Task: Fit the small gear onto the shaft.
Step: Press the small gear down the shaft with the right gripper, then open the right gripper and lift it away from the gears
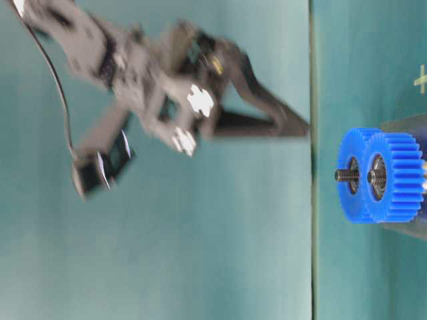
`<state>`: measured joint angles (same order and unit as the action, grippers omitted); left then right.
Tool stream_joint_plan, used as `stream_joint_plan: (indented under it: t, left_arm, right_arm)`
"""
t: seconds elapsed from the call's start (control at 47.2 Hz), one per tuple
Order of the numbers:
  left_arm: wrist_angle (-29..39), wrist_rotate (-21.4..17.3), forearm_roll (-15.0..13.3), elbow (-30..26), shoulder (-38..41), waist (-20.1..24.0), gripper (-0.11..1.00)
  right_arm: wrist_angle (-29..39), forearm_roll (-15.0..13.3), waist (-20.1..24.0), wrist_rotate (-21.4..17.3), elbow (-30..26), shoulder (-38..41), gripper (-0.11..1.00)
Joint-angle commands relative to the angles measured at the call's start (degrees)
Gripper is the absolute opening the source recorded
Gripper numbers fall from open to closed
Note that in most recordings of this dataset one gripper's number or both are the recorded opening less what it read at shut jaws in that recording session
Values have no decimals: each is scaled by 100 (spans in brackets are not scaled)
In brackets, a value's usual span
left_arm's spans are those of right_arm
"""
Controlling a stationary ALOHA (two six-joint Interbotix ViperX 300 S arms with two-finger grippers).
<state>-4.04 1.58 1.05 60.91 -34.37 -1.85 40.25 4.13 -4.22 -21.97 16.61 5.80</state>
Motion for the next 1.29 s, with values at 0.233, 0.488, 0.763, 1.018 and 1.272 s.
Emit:
stream_joint_plan:
  t: [0.233, 0.488, 0.763, 1.018, 1.272]
  left_arm:
    - [-53, 9, 9, -167, -18, 0, 0]
    - [-53, 9, 18, -158, -18, 0, 0]
    - [-53, 9, 9, -141, -18, 0, 0]
    - [-53, 9, 9, -132, -18, 0, 0]
    - [-53, 18, 9, -141, -9, 0, 0]
  right_arm:
    - [-18, 9, 35, 97, -483, 413, -2]
    - [185, 88, 105, 70, -290, 422, -2]
    - [483, 141, 316, -18, 62, -26, -2]
    - [439, 62, 325, 18, 62, -378, -2]
    - [229, -97, 237, 88, 316, -694, -2]
